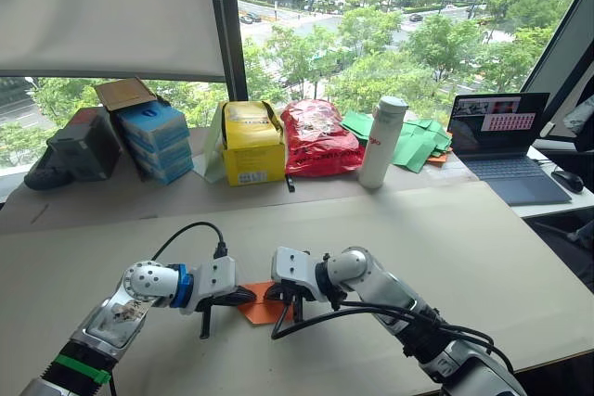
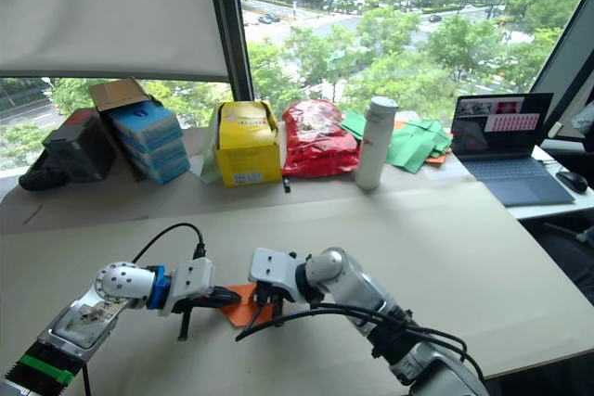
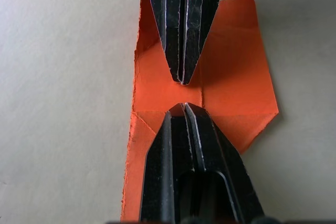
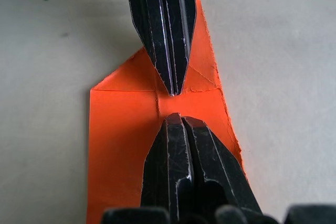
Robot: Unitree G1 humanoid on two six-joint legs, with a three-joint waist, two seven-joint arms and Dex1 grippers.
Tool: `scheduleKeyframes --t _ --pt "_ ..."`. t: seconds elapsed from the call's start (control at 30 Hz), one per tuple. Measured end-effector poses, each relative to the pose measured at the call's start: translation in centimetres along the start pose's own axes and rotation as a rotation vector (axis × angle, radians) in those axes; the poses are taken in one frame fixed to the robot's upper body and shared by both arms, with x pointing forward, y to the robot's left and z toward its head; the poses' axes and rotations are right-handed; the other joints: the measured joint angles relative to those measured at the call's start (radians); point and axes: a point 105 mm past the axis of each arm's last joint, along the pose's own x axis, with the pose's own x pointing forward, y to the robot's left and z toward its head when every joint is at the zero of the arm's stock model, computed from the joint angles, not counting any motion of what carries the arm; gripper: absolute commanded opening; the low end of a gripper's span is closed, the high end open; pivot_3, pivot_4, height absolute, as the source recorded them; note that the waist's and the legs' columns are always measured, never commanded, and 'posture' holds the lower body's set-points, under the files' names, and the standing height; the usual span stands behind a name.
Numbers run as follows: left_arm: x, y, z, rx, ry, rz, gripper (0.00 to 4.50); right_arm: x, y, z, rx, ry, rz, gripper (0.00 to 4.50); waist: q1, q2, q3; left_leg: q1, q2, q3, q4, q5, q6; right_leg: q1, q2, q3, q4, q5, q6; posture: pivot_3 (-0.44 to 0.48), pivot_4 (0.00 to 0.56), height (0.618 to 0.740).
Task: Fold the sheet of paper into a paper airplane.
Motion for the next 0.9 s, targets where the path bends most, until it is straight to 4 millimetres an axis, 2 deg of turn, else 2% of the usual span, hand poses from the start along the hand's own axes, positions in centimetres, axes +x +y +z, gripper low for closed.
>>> scheduleKeyframes --t 0.3,0.57,0.73,0.9 --pt "0.3 -0.2 0.0 0.010 0.010 -0.005 0.00 -0.9 0.0 -0.6 0.001 0.028 -0.020 0.05 0.002 0.005 -0.004 0.001 0.000 0.000 0.000 0.000 0.001 0.001 0.000 0.000 -0.001 0.000 0.000 0.000 0.150 0.740" --pt "0.5 0.0 0.1 0.024 0.009 -0.008 0.00 -3.5 0.1 -2.2 0.003 0.077 -0.052 0.05 0.006 0.006 -0.005 0.001 0.000 -0.001 0.000 -0.001 0.001 0.004 -0.001 0.000 -0.003 0.000 0.001 0.000 0.150 0.740" --pt "0.5 0.0 0.0 0.027 0.008 -0.010 0.00 -5.1 0.1 -3.5 0.013 0.117 -0.075 0.05 0.006 0.006 -0.005 0.007 0.002 -0.003 -0.001 -0.001 0.002 0.013 -0.001 0.000 -0.009 -0.001 0.001 0.000 0.150 0.740" --pt "0.5 0.1 0.0 0.037 0.005 -0.010 0.00 -5.8 0.3 -3.6 0.031 0.114 -0.089 0.05 0.006 0.006 -0.005 0.009 0.003 -0.003 -0.004 -0.001 0.002 0.015 0.000 -0.001 -0.014 -0.001 0.002 0.000 0.150 0.740"
